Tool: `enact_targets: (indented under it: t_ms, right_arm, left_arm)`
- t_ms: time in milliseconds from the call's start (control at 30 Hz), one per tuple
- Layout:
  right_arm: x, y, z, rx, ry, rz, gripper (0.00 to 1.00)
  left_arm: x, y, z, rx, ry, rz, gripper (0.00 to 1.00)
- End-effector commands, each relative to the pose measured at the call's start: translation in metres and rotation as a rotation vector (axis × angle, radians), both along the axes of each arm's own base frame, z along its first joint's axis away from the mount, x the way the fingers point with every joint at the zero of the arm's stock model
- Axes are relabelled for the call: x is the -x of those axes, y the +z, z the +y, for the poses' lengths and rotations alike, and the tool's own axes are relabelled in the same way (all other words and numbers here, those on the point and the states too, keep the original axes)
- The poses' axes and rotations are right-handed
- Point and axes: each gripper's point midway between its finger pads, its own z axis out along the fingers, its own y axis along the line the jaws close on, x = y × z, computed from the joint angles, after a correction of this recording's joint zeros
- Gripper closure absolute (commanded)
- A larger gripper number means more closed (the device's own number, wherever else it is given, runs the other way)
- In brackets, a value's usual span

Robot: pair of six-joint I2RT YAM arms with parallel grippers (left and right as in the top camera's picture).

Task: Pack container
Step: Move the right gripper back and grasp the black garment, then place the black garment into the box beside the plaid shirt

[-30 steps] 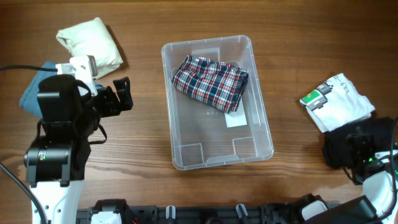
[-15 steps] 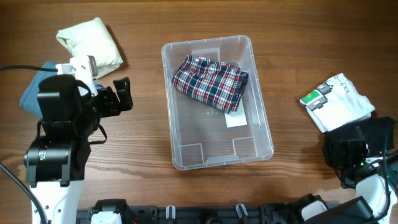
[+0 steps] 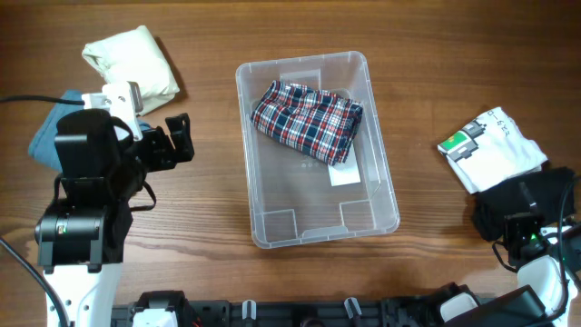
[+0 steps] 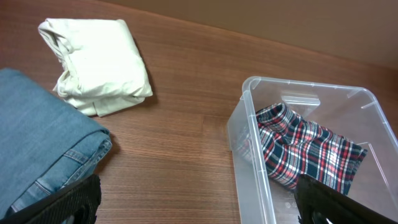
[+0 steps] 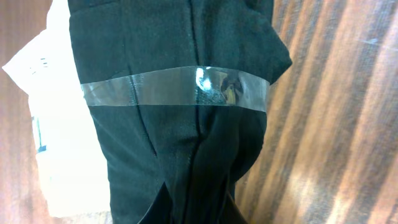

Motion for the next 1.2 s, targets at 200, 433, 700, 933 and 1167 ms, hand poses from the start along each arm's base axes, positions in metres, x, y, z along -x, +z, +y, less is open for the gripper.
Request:
enact_targets:
  t_ms: [200,433,700,933,1167]
  right_arm:
    - [-0.062,0.112,0.041,0.034,0.436,-0.218,0.96]
    - [-0.121,0.224,0.151,0.303,1.051,-0.324,0.96]
    - [-0.11,0.22,0.322,0.77,1.894,-0.312,0.96]
    - [-0.095,0.124,0.371,0.652,2.289,-0.086,0.96]
    - [-0.142,0.081,0.336,0.701,1.938,0.264,0.0]
  left_arm:
    - [-0.001,0.01,-0.001,0.0,-0.002,-0.024,0.0]
    - [-0.001,0.01,-0.001,0.0,-0.002,-0.023,0.0]
    - [0.0,0.009,-0.001,0.0,-0.002,-0.016,0.0]
    - [0.002,0.006,-0.001,0.0,-0.002,-0.004,0.0]
    - [0.002,0.006,-0.001,0.0,-0.002,-0.005,0.0]
